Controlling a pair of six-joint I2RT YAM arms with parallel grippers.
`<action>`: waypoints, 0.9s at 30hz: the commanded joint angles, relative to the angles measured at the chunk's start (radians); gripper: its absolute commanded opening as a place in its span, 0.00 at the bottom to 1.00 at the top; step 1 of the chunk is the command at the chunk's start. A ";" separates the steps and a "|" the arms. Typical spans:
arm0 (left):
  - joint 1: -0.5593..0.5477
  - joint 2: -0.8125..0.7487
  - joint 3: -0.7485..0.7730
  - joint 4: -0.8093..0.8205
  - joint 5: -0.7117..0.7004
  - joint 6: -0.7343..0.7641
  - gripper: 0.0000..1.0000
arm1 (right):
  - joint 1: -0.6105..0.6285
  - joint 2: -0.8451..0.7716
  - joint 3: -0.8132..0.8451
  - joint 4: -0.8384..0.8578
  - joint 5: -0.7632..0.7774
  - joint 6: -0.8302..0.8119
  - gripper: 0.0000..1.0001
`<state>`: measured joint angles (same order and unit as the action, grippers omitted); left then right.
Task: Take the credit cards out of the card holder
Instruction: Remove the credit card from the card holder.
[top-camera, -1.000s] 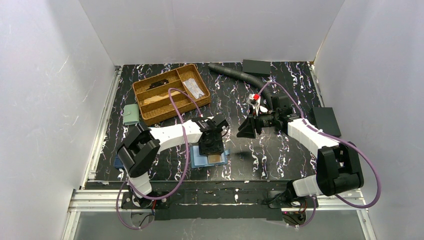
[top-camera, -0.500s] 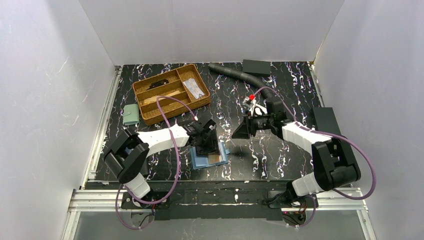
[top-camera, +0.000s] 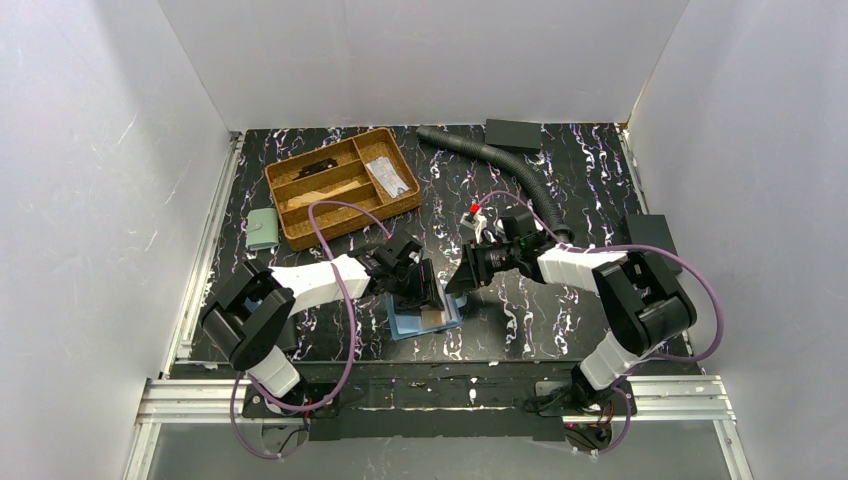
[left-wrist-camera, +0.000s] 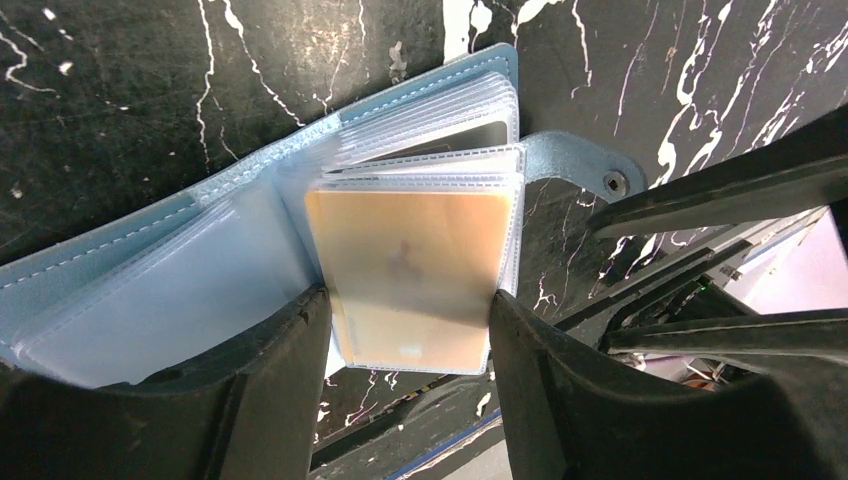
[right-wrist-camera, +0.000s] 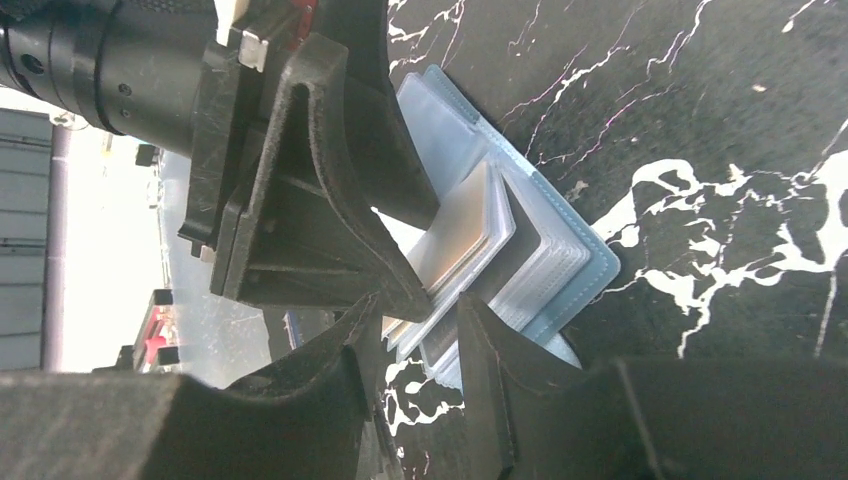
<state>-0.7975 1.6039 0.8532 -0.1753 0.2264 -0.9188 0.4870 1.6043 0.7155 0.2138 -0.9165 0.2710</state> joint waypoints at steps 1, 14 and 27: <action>0.007 -0.032 -0.035 0.024 0.037 0.021 0.33 | 0.015 0.020 0.016 0.064 -0.008 0.060 0.42; 0.017 -0.028 -0.073 0.080 0.071 0.018 0.33 | 0.033 0.053 0.007 0.143 -0.052 0.174 0.42; 0.028 -0.071 -0.127 0.109 0.077 0.012 0.33 | 0.055 0.079 0.019 0.107 0.005 0.172 0.42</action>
<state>-0.7746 1.5692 0.7609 -0.0364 0.2920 -0.9169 0.5392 1.6840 0.7155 0.3134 -0.9257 0.4419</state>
